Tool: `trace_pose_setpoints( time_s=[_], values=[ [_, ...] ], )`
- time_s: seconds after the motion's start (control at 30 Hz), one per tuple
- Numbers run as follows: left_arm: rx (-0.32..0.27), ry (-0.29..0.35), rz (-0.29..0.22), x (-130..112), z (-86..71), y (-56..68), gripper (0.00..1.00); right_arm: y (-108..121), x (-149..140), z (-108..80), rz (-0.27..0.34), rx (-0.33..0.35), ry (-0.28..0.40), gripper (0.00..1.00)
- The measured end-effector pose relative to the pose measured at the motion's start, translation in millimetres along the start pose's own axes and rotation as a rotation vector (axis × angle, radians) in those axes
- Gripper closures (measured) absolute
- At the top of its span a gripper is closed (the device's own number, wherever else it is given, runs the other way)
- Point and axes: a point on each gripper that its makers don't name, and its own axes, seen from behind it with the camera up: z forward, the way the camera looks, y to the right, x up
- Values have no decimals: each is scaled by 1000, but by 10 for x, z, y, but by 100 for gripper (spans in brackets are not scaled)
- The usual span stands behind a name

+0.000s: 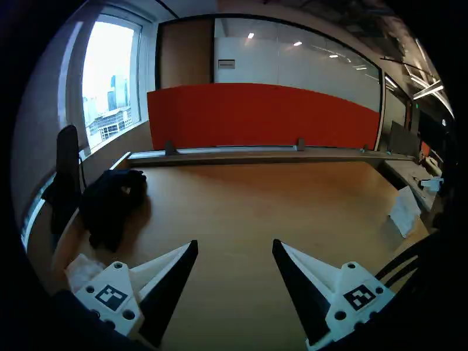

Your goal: Fold towel

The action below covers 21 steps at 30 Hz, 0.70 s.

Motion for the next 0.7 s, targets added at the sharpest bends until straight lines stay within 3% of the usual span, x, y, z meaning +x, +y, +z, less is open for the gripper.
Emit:
trace_pose_setpoints(
  time_s=[0.2,0.37,0.7],
  values=[
    [12,85,-26,237,4,-40,6,-108,201,-40,3,6,92,9],
    [16,127,-45,354,11,-67,6,-152,254,-36,-9,-3,117,9],
    [32,202,-20,602,15,-128,5,-400,518,-50,-43,0,201,9]
  ],
)
